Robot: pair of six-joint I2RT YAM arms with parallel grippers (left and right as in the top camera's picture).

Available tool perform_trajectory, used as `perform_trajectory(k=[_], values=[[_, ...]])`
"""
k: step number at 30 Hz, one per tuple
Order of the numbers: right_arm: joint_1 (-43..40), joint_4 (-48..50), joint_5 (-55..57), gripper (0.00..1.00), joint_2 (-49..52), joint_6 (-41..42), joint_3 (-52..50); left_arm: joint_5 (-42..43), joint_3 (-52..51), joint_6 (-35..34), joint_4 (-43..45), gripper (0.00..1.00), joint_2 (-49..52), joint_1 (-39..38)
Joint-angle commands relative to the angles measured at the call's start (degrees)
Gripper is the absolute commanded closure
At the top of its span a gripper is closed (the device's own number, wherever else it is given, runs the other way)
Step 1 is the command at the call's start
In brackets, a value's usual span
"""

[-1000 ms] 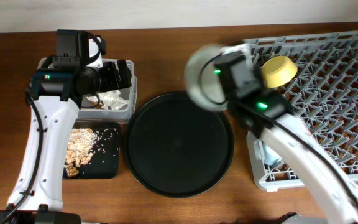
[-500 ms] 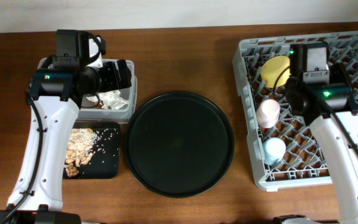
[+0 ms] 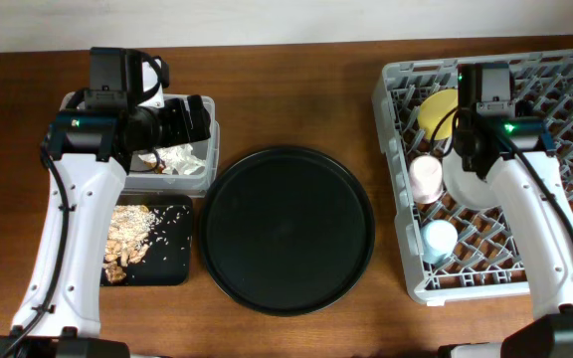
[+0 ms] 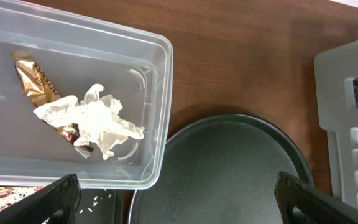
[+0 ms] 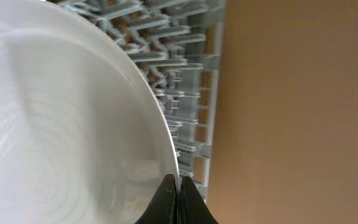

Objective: Sort waste into correct bins and load items into the dishwasher rack
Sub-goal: 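Stand the white plate upright in the rack and release it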

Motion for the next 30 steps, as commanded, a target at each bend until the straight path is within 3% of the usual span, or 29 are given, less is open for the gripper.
perform_trajectory(k=[1, 7, 13, 19, 30], values=[[-0.2, 3.1, 9.9, 0.96, -0.7, -2.4, 0.1, -0.4, 1.0, 0.1, 0.1, 0.01, -1.0, 0.0], [-0.2, 2.6, 6.9, 0.96, -0.7, -2.3, 0.1, -0.4, 1.0, 0.1, 0.1, 0.01, -1.0, 0.0], [-0.2, -0.7, -6.0, 0.96, -0.6, -1.1, -0.1, -0.4, 1.0, 0.1, 0.1, 0.01, -1.0, 0.0], [-0.2, -0.7, -7.7, 0.94, -0.5, 1.2, -0.2, -0.4, 1.0, 0.1, 0.1, 0.01, -1.0, 0.0], [-0.2, 0.2, -12.6, 0.47, -0.5, 1.2, -0.2, -0.4, 1.0, 0.1, 0.1, 0.01, -1.0, 0.0]])
